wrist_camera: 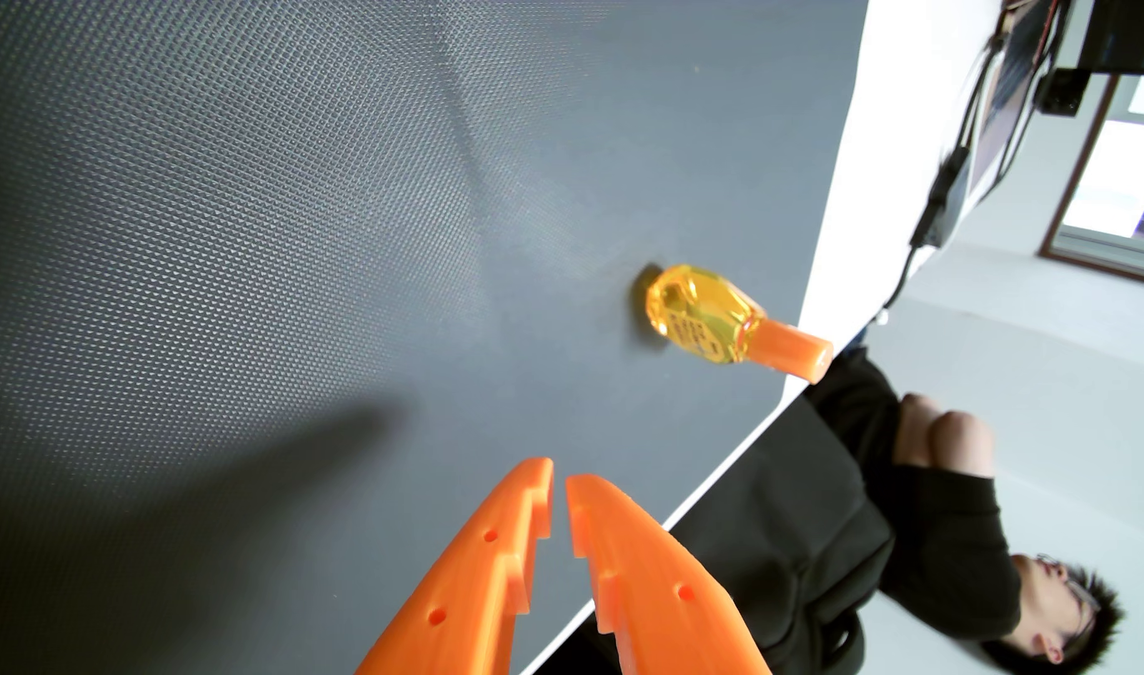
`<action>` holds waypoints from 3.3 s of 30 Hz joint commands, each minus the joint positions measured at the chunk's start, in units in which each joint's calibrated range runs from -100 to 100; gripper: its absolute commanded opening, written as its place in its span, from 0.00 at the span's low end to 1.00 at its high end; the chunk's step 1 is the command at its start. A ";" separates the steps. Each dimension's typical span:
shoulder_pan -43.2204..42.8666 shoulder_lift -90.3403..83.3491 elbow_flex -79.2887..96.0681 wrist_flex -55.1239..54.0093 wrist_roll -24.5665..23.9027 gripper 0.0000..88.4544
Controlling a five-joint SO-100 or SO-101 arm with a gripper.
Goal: Grab the eyedrops
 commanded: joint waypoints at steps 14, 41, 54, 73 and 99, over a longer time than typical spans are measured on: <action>0.28 -0.50 -0.25 -0.52 0.26 0.01; -0.22 0.01 -3.40 -0.09 -0.05 0.01; 2.11 0.69 -8.63 1.13 6.70 0.01; 8.43 42.47 -41.04 3.55 16.07 0.01; 8.43 90.11 -77.60 8.48 25.70 0.12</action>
